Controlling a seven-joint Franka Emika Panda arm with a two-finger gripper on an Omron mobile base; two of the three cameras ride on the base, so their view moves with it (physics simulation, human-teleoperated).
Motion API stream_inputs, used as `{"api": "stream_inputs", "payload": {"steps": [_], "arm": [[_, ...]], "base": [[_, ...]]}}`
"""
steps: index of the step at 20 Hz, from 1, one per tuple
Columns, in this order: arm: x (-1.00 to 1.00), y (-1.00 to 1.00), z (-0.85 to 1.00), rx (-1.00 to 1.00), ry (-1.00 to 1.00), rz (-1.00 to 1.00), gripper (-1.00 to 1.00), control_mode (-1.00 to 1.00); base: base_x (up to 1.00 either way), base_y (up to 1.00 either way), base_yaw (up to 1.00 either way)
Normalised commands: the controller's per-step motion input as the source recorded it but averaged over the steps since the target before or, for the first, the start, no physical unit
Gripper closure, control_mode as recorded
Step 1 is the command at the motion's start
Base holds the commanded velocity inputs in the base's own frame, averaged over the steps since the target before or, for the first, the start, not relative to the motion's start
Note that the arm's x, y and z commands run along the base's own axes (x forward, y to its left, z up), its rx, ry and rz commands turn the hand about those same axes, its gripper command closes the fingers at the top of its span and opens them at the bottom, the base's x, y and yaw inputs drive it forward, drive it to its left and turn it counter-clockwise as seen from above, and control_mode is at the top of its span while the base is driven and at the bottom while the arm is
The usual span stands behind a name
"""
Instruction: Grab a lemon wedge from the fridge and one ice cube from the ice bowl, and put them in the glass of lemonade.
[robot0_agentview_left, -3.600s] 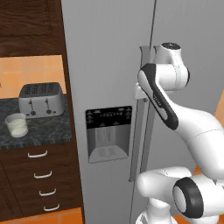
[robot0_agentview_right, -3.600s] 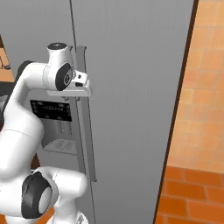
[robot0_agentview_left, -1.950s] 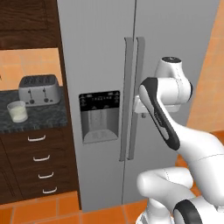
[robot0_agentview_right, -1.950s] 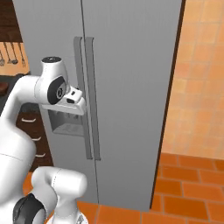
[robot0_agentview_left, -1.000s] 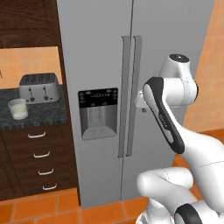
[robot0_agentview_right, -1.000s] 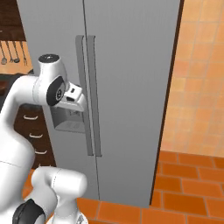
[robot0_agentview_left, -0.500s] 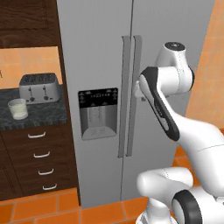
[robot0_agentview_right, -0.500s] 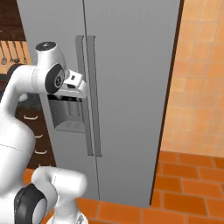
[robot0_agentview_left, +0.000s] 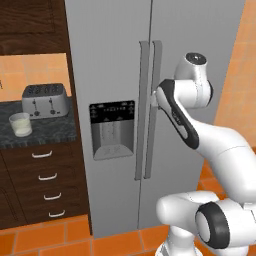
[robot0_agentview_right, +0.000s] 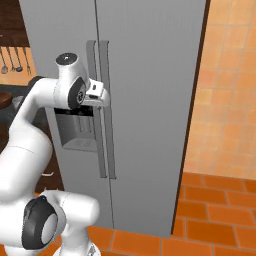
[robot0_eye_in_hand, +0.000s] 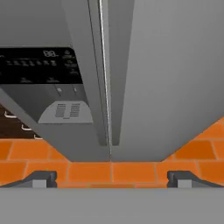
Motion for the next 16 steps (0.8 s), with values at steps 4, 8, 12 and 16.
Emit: {"api": "stream_inputs", "payload": {"steps": [4,8,12,16], "arm": [[0.44,0.03,-0.16,0.0,-0.17,0.0,-1.0,-1.0],[1.0,0.0,-0.1,0.0,0.0,0.0,-1.0,-1.0],[0.98,0.0,-0.13,0.0,0.02,0.0,-1.0,-1.0],[0.5,-0.1,-0.11,0.0,0.0,-0.01,-1.0,-1.0]], "base": [[0.0,0.0,0.0],[0.0,0.0,0.0],[0.0,0.0,0.0],[0.0,0.0,0.0]]}}
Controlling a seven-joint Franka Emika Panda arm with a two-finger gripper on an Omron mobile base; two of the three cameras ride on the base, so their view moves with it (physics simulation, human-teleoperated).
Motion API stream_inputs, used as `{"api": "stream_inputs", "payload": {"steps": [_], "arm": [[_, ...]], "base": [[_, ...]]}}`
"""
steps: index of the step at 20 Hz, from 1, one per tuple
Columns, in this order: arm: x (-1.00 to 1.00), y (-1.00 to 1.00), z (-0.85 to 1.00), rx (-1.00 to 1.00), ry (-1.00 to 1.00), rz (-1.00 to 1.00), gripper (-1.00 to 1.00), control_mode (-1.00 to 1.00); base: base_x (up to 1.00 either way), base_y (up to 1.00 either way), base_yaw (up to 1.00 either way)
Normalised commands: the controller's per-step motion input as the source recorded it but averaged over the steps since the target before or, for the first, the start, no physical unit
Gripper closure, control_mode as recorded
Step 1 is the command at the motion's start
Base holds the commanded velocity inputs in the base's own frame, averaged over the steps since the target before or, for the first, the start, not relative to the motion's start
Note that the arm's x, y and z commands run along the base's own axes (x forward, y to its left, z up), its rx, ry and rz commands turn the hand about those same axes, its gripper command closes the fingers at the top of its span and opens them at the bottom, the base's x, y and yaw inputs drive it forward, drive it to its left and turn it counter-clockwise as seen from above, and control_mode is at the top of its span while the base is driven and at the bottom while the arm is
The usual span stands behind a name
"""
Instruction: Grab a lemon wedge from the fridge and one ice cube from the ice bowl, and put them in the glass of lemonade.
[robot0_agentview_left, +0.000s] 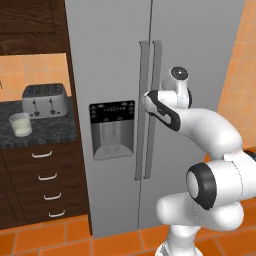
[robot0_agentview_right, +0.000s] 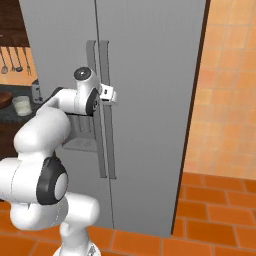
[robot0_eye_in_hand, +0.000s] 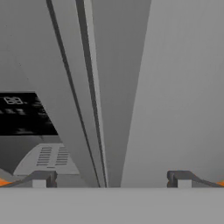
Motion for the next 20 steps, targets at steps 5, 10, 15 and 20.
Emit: {"api": "stream_inputs", "payload": {"steps": [5,10,15,20], "arm": [[0.64,-0.02,-0.1,0.0,0.0,-0.03,-1.0,-1.0],[0.48,0.01,-0.11,0.0,-0.05,-0.01,-1.0,-1.0],[0.34,0.01,-0.12,0.0,-0.06,0.0,-1.0,-1.0],[0.37,0.05,-0.11,0.0,-0.05,0.0,-1.0,-1.0]], "base": [[0.0,0.0,0.0],[0.0,0.0,0.0],[0.0,0.0,0.0],[0.0,0.0,0.0]]}}
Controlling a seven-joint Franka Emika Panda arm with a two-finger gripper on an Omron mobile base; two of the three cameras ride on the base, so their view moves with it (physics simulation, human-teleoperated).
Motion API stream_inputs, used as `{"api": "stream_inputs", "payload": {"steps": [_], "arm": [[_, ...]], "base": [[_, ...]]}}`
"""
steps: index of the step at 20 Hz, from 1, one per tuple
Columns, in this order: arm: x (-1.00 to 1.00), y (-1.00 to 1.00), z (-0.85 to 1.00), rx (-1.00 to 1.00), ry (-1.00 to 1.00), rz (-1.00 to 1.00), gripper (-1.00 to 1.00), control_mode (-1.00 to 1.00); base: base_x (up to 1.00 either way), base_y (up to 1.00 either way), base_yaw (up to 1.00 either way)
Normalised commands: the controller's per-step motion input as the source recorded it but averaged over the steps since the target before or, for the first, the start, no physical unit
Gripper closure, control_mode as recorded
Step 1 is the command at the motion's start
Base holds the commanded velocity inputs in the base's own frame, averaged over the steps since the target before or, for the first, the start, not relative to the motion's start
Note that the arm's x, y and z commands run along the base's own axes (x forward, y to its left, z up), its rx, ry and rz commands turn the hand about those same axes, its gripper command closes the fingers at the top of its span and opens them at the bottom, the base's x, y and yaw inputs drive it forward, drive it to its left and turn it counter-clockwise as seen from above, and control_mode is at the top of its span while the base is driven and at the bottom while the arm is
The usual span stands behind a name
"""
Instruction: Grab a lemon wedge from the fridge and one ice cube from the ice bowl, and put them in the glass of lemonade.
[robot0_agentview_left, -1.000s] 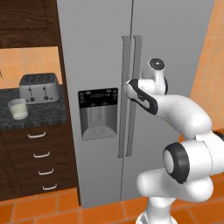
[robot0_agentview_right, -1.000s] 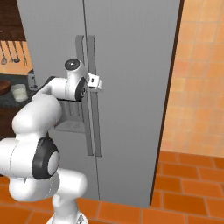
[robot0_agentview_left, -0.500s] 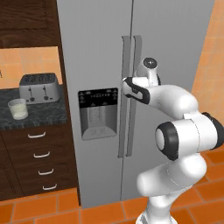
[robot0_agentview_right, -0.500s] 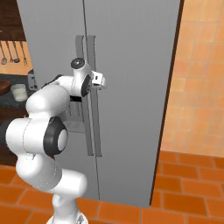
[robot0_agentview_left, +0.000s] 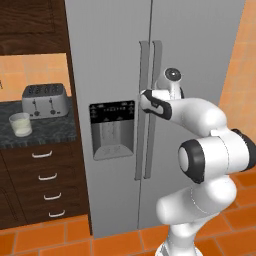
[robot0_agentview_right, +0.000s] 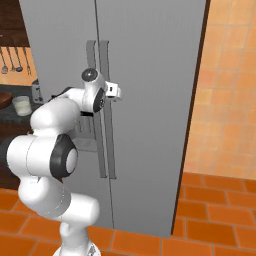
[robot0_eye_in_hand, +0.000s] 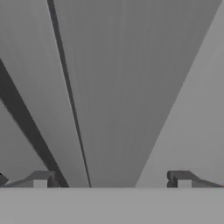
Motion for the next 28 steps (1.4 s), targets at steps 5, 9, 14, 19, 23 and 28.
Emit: {"api": "stream_inputs", "payload": {"steps": [5,9,14,19,23,28], "arm": [[0.42,0.29,-0.14,0.0,-0.07,0.0,1.0,-1.0],[0.36,0.18,-0.05,0.0,-0.08,0.0,1.0,-1.0],[0.2,-0.09,0.0,-0.01,-0.02,-0.1,1.0,-1.0],[-0.09,-0.45,0.12,0.0,0.02,-0.22,1.0,-1.0],[-0.47,-0.75,0.16,0.01,0.04,-0.17,1.0,-1.0],[-0.8,-0.76,0.19,0.06,0.0,-0.07,1.0,-1.0]], "base": [[0.0,0.0,0.0],[0.0,0.0,0.0],[0.0,0.0,0.0],[0.0,0.0,0.0],[0.0,0.0,0.0],[0.0,0.0,0.0]]}}
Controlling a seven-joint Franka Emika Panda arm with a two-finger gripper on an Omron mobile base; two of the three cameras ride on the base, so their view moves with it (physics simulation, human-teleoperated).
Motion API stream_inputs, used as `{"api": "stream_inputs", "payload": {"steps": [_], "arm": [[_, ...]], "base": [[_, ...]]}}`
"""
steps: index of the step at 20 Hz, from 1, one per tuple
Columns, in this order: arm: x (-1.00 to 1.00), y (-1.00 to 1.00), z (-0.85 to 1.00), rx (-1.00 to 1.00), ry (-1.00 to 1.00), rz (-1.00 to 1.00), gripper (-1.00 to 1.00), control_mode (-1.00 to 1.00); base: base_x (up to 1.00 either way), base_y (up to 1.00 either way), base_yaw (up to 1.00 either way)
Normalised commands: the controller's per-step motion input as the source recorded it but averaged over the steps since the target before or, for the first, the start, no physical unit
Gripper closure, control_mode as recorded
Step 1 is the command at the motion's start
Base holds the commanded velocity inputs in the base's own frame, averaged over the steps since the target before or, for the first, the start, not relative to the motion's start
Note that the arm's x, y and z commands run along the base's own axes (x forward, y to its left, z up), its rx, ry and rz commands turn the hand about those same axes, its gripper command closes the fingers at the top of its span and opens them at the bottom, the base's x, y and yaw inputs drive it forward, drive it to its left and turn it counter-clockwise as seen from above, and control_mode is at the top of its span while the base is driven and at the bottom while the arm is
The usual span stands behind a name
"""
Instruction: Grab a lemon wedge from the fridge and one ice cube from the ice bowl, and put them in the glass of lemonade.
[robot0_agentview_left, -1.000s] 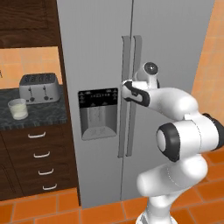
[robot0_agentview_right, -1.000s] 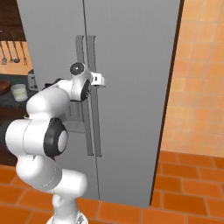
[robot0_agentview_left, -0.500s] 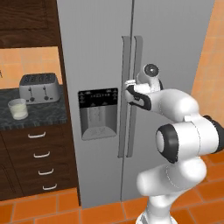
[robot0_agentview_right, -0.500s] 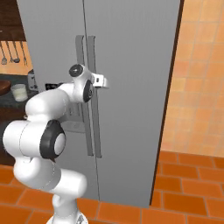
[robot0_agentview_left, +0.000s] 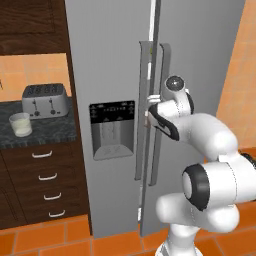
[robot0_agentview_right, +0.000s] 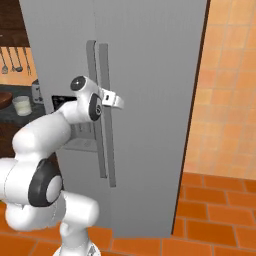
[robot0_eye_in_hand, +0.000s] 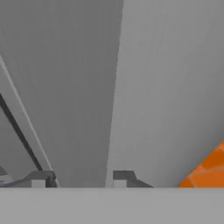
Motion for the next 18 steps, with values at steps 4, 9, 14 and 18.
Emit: {"api": "stream_inputs", "payload": {"steps": [4,9,14,18], "arm": [[-0.95,-0.85,0.13,0.07,0.0,-0.04,1.0,-1.0],[-0.97,-0.86,0.03,0.08,0.01,-0.06,1.0,-1.0],[-0.81,-0.82,0.04,0.06,0.07,-0.09,1.0,-1.0],[-0.62,-0.76,0.07,0.01,0.03,-0.12,-1.0,-1.0]], "base": [[0.0,0.0,0.0],[0.0,0.0,0.0],[0.0,0.0,0.0],[0.0,0.0,0.0]]}}
